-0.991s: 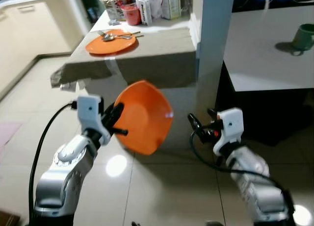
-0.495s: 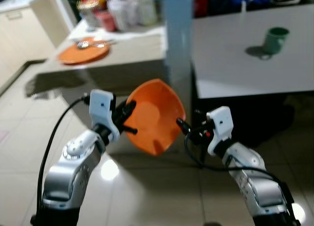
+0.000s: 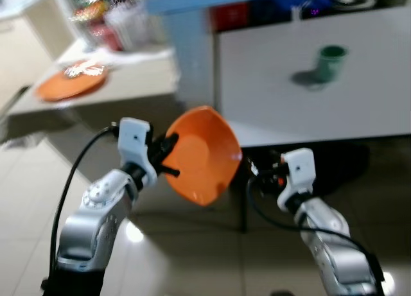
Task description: Setting the table
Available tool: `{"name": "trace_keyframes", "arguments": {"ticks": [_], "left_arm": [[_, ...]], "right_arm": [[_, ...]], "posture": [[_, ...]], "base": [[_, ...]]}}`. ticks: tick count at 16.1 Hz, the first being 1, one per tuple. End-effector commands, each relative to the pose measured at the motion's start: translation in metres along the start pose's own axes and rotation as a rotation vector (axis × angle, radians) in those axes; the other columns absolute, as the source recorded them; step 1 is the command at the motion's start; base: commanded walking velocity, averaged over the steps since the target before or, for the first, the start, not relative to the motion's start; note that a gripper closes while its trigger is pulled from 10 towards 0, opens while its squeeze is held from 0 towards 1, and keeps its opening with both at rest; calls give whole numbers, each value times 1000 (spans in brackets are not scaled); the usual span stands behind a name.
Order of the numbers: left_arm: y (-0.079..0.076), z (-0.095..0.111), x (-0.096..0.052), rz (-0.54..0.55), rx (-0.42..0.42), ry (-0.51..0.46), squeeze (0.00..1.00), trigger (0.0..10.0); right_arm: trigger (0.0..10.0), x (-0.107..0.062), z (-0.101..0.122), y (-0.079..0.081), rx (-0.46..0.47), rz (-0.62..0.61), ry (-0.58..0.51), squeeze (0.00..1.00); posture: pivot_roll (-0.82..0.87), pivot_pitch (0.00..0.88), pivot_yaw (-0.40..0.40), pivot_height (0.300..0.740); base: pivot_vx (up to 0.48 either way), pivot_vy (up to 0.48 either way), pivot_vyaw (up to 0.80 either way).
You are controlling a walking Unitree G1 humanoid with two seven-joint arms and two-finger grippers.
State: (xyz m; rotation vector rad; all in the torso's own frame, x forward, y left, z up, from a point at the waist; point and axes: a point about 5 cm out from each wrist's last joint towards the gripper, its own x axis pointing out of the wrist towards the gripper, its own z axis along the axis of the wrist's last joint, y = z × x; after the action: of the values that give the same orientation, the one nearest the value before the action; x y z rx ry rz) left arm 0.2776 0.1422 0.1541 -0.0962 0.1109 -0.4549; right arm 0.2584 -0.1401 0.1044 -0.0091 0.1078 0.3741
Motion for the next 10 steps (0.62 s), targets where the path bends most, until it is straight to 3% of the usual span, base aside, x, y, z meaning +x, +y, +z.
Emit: {"name": "trace_keyframes", "arguments": {"ticks": [1, 4, 5, 7, 10], "left_arm": [[-6, 9, 1, -42, 23, -36, 0, 0], [-13, 13, 0, -81, 16, -60, 0, 0], [-14, 13, -3, -84, 5, -62, 0, 0], [-15, 12, -4, -88, 1, -55, 0, 0], [-15, 11, -5, -90, 1, -53, 0, 0]], "right_arm": [[10000, -1, 5, -3, -7, -23, -20, 0], [10000, -8, 16, -27, 20, -314, -121, 0], [10000, -21, 15, -35, 34, -477, -145, 0], [10000, -26, 11, -37, 50, -524, -133, 0], [10000, -37, 0, -62, 89, -736, -81, 0]], "posture": [[-174, 14, 197, 740], [-178, 8, 199, 740], [-179, 6, 200, 740], [-181, 2, 202, 740], [-181, 0, 203, 740]], "base": [[300, -371, 0], [285, -381, 0], [364, -311, 0], [0, 0, 0], [0, 0, 0]]}}
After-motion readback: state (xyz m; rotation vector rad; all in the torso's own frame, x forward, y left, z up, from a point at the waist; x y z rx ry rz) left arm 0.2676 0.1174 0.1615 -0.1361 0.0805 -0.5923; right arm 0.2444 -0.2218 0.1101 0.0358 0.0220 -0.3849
